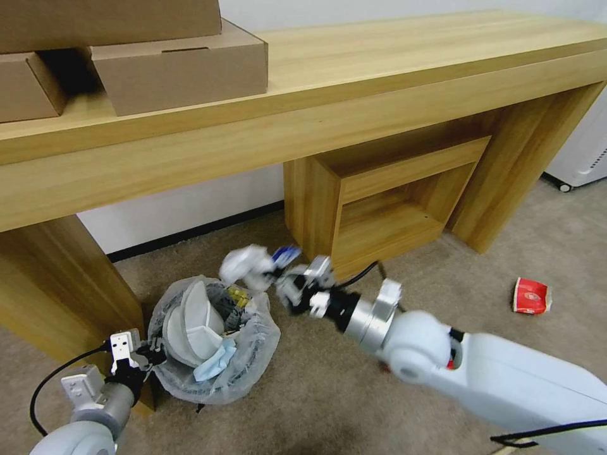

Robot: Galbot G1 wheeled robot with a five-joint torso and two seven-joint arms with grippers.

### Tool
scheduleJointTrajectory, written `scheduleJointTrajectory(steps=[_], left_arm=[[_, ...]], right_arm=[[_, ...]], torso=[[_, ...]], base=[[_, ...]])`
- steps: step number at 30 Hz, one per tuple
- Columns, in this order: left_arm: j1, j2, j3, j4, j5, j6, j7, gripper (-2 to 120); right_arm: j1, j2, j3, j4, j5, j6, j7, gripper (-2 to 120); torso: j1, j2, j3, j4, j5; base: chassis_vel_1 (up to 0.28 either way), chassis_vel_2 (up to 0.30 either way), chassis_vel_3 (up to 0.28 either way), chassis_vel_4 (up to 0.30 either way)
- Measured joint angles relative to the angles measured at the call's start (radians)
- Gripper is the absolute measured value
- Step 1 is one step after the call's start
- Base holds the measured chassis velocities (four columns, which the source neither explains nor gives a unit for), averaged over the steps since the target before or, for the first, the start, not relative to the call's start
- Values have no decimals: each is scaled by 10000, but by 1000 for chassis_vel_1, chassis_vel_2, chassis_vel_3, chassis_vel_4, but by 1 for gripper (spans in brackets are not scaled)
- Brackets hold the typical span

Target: Pick up the trash bin and place the garbage on the floor into it.

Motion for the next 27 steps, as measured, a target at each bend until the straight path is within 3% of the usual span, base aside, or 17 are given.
scheduleJointTrajectory(steps=[10, 27], left_arm=[[157, -93, -69, -168, 19, -1, -4, 0], [255, -92, -108, -224, 17, -137, 44, 0]], right_arm=[[609, 870, -1430, -389, 721, -1122, 1363, 0], [1371, 2068, -2500, -1656, 1173, -1637, 2256, 0]], torso=[[0, 0, 0, 0, -1], [0, 0, 1, 0, -1]], base=[[0, 0, 0, 0], [0, 0, 0, 0]])
